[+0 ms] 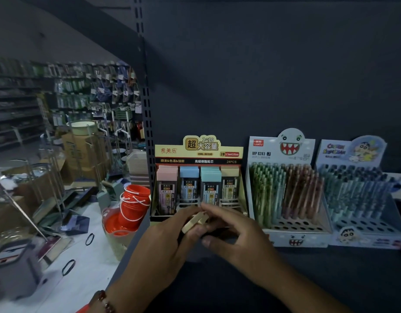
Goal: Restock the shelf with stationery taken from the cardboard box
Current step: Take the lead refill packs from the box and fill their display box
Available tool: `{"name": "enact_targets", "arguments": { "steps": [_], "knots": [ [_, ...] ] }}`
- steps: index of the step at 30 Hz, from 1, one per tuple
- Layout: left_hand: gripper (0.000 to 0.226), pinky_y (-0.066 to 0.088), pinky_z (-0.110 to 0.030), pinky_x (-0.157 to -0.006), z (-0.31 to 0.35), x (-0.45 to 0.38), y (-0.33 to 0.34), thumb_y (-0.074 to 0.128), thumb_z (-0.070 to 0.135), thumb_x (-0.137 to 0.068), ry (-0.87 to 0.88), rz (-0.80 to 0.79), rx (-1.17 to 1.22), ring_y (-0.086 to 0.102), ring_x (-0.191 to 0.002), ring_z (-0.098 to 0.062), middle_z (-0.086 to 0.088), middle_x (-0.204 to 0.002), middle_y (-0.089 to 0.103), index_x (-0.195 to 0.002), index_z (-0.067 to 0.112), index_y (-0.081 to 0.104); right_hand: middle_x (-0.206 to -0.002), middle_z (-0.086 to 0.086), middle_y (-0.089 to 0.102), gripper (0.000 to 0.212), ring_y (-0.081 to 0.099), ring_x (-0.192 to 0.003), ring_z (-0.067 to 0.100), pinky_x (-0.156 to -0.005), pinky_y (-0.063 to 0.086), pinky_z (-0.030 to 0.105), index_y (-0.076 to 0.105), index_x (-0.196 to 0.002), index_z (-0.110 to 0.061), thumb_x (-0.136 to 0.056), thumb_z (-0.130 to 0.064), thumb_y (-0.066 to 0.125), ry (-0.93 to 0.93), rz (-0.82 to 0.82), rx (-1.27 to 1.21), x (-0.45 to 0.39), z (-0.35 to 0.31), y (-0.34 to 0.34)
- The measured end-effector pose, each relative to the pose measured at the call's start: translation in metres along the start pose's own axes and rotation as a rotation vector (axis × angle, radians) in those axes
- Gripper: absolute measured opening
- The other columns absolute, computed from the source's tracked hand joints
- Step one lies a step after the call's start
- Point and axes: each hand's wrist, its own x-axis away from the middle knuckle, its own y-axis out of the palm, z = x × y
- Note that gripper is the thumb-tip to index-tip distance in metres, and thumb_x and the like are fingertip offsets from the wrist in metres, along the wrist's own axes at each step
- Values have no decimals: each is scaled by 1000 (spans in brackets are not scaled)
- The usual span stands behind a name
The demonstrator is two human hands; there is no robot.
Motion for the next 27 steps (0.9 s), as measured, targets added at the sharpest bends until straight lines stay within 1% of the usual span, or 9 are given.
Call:
{"name": "enact_targets", "arguments": {
  "steps": [2, 5, 8, 10, 14, 16, 21, 24, 27],
  "knots": [
    [57, 43, -5, -72, 1, 0, 0, 25, 74, -91, 1, -1, 2, 59, -93, 14, 28, -103, 66, -132, 44, 51, -118, -29, 59, 50, 60, -108, -1, -90, 50, 18, 57, -129, -48, -84, -36, 75, 4, 33, -19, -1, -2, 1],
    [58, 46, -8, -70, 1, 0, 0, 26, 74, -92, 6, -15, 2, 61, -89, 11, 26, -101, 67, -132, 41, 52, -110, -32, 60, 49, 60, -102, -4, -84, 48, 13, 62, -121, -49, -74, -54, 73, 8, 82, -44, -1, -6, 3],
    [54, 45, -6, -69, 3, 0, 0, 27, 71, -94, 28, -11, -13, 60, -88, 13, 31, -99, 64, -130, 40, 53, -104, -29, 63, 46, 60, -99, -5, -81, 46, 11, 65, -117, -45, -73, -48, 76, 29, 116, -84, -2, -6, 3],
    [55, 44, -5, -68, 3, 0, 0, 26, 71, -94, 33, -1, -19, 60, -87, 14, 28, -98, 66, -129, 39, 55, -103, -26, 65, 43, 62, -98, -4, -81, 48, 12, 67, -116, -42, -75, -42, 78, 40, 127, -97, -2, -4, 3],
    [53, 48, -12, -66, 3, -1, 1, 25, 67, -97, 47, 4, -25, 62, -86, 9, 23, -100, 68, -127, 37, 57, -102, -15, 70, 37, 66, -95, 4, -83, 54, 22, 72, -112, -36, -77, -32, 81, 55, 136, -152, -3, -1, 4],
    [50, 47, -14, -68, 2, -1, 1, 24, 63, -99, 49, 6, -20, 62, -88, 7, 24, -100, 67, -125, 37, 58, -99, -14, 71, 29, 66, -92, 6, -82, 55, 25, 74, -105, -35, -77, -29, 80, 52, 150, -156, -3, 0, 3],
    [55, 48, -18, -68, 0, 0, 2, 18, 65, -98, 6, 48, -54, 61, -87, 5, 23, -100, 66, -123, 36, 59, -86, -12, 72, 13, 65, -79, 4, -71, 53, 19, 75, -90, -31, -79, -25, 78, 47, 163, -175, -3, -2, -3],
    [53, 48, -20, -65, 2, 1, 2, 19, 62, -100, 19, 65, -39, 61, -84, 5, 23, -97, 65, -123, 35, 58, -84, -3, 70, 9, 64, -77, 9, -68, 52, 21, 75, -88, -27, -80, -29, 76, 45, 173, -200, -4, -1, -5],
    [50, 50, -24, -72, 4, 1, 1, 21, 57, -101, 39, 67, -14, 62, -96, 4, 23, -108, 65, -127, 35, 58, -80, 6, 66, 16, 60, -70, 8, -62, 47, 17, 75, -84, -26, -75, -39, 73, 60, 204, -256, -5, -1, -9]
  ]
}}
